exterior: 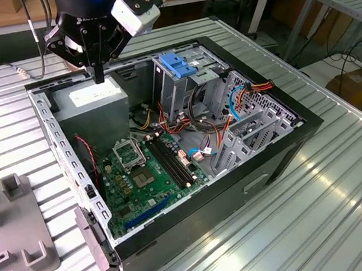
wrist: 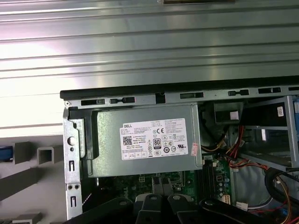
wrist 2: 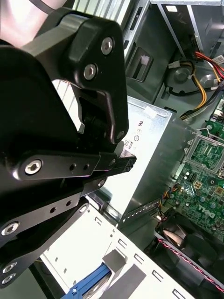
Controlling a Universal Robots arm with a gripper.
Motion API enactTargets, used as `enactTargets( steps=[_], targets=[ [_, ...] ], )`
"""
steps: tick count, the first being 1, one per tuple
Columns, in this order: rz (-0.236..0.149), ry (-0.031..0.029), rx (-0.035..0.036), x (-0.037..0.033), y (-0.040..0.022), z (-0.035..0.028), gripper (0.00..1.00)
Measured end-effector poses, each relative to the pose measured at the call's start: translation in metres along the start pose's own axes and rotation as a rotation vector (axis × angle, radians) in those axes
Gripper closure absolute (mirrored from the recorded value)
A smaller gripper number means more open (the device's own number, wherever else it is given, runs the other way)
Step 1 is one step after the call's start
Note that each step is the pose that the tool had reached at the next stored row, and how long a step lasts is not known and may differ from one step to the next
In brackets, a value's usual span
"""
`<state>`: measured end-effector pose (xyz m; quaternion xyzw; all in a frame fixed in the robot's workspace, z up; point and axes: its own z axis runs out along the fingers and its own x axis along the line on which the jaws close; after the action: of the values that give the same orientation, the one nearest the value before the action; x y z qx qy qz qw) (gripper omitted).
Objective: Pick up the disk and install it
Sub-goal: 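Reach for the disk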
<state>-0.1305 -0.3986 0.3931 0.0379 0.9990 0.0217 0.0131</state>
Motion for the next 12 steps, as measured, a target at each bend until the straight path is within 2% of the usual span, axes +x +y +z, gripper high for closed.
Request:
enactTargets(
  steps=[12],
  targets=[
    [0.0, 0.0, 0.0, 0.0027, -0.0002, 0.0003, 0.9]
  ],
)
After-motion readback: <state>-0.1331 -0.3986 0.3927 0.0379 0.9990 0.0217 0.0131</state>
